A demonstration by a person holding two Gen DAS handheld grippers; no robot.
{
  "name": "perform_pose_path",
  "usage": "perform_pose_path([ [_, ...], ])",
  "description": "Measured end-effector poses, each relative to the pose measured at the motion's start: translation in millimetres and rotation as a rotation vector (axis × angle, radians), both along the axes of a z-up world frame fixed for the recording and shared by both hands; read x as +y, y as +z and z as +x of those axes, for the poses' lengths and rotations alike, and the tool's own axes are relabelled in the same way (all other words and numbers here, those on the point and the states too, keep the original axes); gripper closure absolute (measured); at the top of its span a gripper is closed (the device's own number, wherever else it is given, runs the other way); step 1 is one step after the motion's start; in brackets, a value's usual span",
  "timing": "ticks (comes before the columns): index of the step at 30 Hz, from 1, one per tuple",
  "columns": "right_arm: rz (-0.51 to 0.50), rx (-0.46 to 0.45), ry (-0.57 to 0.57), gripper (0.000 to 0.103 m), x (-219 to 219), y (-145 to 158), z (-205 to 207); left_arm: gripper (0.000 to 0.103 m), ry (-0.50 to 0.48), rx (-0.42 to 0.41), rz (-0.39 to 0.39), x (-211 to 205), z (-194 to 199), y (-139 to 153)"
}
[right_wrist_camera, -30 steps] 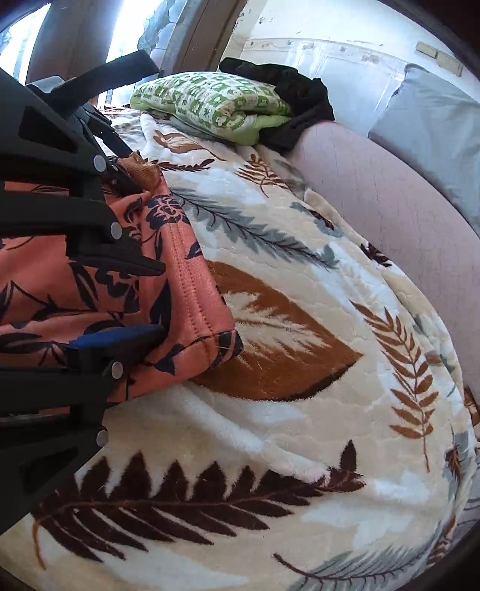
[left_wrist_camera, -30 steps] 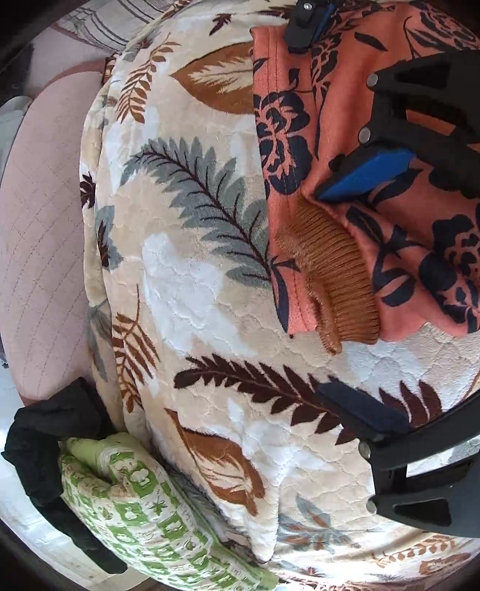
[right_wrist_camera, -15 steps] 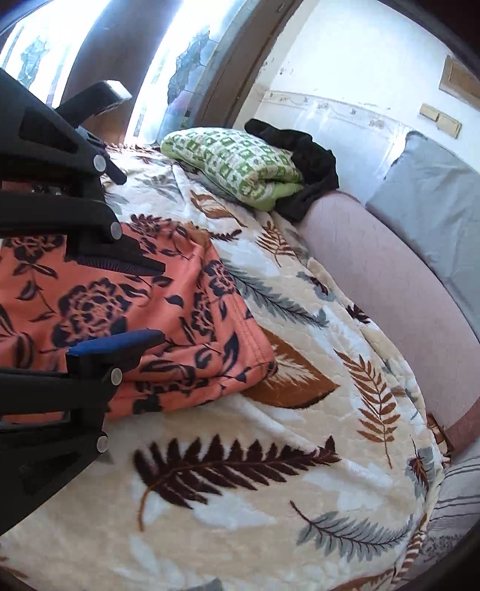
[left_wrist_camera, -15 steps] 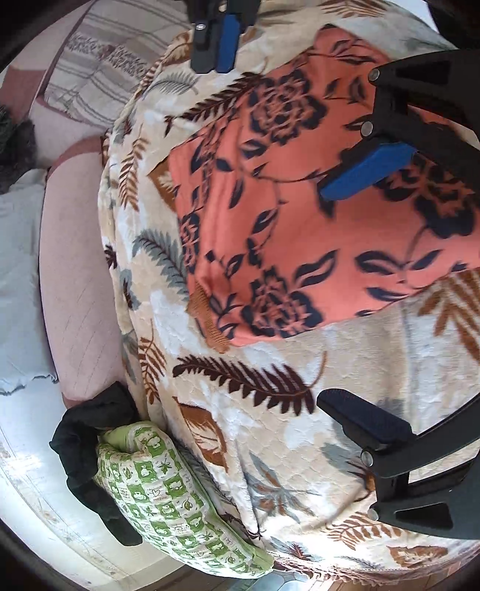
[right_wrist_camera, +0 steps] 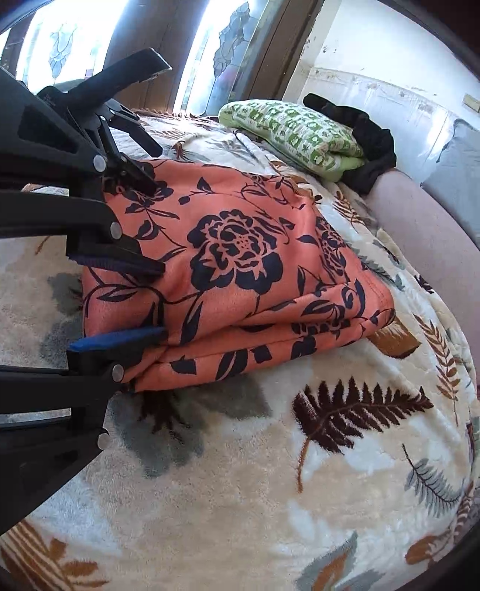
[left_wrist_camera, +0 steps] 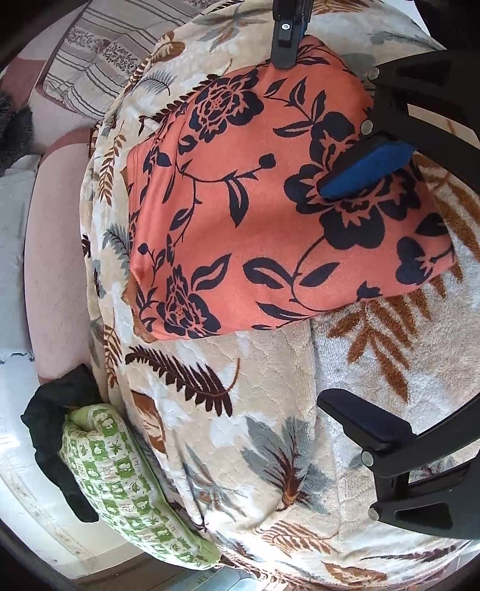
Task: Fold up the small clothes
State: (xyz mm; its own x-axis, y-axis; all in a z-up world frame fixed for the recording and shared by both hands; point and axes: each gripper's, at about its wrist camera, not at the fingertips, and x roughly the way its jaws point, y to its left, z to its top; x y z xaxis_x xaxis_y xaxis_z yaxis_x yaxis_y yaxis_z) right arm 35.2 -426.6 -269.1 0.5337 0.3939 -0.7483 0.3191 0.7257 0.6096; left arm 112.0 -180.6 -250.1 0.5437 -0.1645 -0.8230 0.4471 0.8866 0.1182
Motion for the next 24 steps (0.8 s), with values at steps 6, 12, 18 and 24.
perform_pose_path([
  [6, -0.08, -0.111, -0.018, 0.07, 10.8, 31.9, -5.0, 0.0, 0.001, -0.078, -0.002, 6.0, -16.6, 20.3],
  [12, -0.041, -0.234, -0.082, 0.07, 9.6, 52.6, 3.3, 0.0, 0.006, -0.132, -0.001, 4.5, -17.2, 37.3],
  [18, -0.036, -0.187, -0.057, 0.07, 24.9, 43.0, 36.4, 0.0, 0.015, -0.165, 0.001, 2.0, -13.2, 47.3],
  [24, -0.017, -0.057, -0.041, 0.071, 23.2, 9.4, 60.1, 0.0, 0.023, -0.158, 0.023, -2.8, -5.4, 38.9],
])
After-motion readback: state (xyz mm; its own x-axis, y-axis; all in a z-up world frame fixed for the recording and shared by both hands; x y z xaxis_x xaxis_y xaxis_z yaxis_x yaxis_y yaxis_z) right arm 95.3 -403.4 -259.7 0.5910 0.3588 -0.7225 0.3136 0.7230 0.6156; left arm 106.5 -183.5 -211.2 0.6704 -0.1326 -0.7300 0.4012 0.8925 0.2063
